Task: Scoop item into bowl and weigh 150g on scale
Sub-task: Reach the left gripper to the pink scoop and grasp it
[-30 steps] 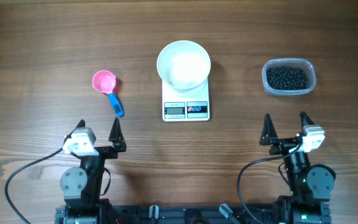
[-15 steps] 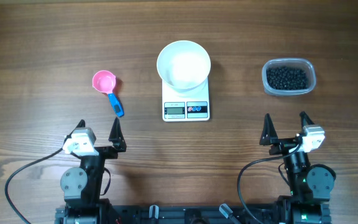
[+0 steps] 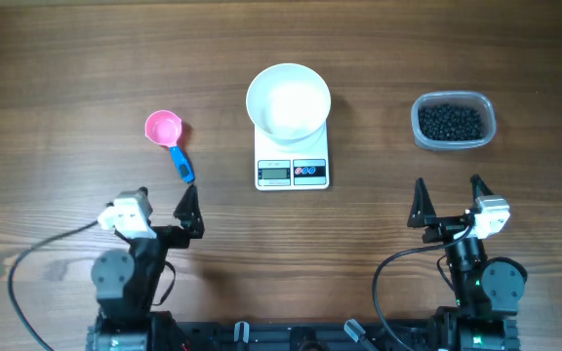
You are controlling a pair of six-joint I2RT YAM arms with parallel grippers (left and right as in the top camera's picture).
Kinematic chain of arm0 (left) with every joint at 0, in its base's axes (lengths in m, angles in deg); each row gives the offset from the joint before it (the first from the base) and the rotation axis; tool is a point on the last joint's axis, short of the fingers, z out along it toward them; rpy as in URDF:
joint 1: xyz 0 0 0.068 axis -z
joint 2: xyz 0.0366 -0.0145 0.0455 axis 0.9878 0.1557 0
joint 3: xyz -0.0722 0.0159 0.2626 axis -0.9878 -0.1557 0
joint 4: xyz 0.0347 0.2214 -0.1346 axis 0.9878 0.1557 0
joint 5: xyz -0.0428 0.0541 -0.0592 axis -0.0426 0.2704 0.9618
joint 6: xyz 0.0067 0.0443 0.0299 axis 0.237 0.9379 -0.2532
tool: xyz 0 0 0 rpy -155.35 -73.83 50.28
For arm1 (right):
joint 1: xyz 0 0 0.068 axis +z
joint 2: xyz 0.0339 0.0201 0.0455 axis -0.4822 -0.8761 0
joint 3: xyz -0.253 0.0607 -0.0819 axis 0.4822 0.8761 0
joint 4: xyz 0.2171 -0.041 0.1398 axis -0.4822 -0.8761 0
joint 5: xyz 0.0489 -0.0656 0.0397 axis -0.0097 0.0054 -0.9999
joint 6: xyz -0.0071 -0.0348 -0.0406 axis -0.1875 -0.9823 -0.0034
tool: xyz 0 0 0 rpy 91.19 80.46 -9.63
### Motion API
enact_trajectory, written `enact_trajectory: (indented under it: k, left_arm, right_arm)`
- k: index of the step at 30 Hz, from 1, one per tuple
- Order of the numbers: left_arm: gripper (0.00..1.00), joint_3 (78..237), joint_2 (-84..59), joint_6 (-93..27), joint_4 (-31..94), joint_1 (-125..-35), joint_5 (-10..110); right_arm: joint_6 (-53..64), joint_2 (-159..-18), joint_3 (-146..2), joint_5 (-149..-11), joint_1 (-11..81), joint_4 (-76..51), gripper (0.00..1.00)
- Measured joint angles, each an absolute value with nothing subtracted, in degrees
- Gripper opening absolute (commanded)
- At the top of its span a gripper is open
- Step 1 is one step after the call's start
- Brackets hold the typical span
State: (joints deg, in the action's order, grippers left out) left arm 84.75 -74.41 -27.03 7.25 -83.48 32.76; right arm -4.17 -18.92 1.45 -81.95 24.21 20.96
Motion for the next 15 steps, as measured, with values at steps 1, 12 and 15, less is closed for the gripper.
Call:
enact_trajectory:
  k: [1, 12, 15]
  left_arm:
    - [1.0, 87.74, -70.74, -27.33, 8.19, -83.48, 32.96]
    - [1.0, 135.43, -23.79, -28.27, 41.98, -83.48, 35.95]
    - [1.0, 144.48, -14.42, -28.3, 43.56, -83.5, 35.93]
  right_arm:
    - [-4.17, -18.92, 1.45, -81.95, 24.21, 20.93, 1.0]
    - [-4.17, -18.99, 1.45, -81.95, 24.21, 20.91, 1.0]
    - [-4.15, -18.99, 1.45, -81.95, 24.21, 20.96, 1.0]
